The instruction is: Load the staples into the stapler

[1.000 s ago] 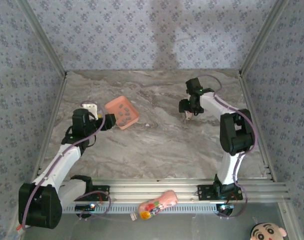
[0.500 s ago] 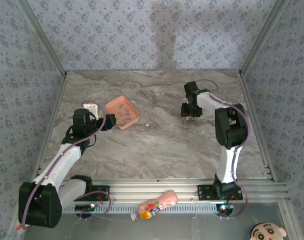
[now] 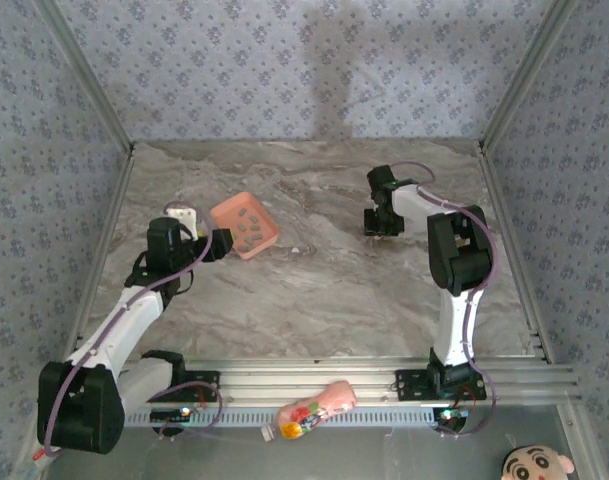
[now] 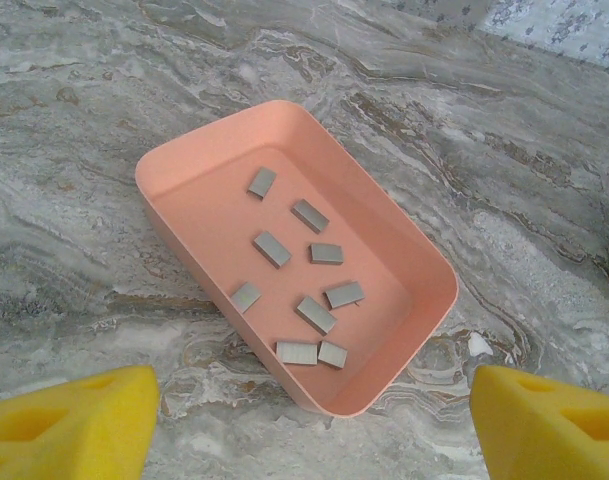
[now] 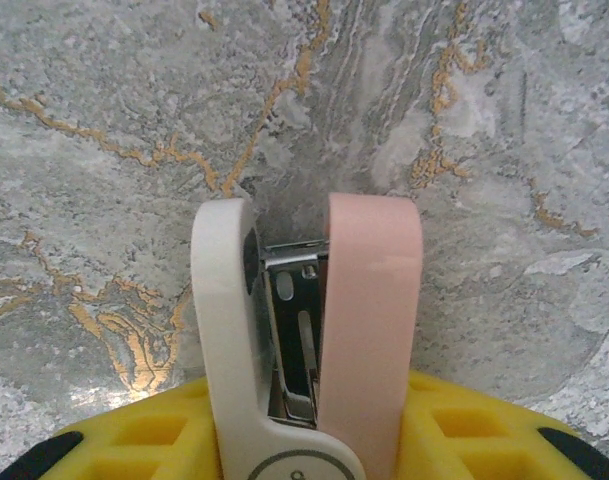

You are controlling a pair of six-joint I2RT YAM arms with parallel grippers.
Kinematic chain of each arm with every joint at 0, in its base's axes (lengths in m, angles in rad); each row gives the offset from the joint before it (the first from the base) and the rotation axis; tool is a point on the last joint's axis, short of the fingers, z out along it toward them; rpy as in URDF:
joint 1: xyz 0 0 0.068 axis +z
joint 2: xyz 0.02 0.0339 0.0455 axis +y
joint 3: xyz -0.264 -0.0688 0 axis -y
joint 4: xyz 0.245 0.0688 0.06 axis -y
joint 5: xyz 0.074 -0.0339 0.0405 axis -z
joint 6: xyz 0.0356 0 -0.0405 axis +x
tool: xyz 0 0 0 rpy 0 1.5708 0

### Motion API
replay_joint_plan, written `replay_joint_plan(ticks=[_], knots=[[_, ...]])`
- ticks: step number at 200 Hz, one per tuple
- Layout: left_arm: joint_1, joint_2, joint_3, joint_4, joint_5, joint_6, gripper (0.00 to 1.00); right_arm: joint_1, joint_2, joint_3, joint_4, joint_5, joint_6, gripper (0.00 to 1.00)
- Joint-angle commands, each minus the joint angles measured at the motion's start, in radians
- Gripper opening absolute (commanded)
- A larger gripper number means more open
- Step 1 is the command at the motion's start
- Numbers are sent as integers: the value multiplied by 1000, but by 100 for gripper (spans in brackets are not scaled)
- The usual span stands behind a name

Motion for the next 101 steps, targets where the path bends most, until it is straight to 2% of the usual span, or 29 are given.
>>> replay_joint_plan(ticks=[1, 39, 69, 101], knots=[[-7, -1, -5, 16, -8, 13, 81, 11, 3, 24, -7, 20, -16, 37], [-6, -11, -5, 0, -12, 9, 81, 25, -39, 0, -1, 23, -16, 34], [-8, -25, -3, -11, 8, -7, 81, 40, -131, -75, 33, 39, -17, 34], [-12, -30, 4, -16, 44, -26, 81, 75, -281, -206, 202, 40, -15, 33]])
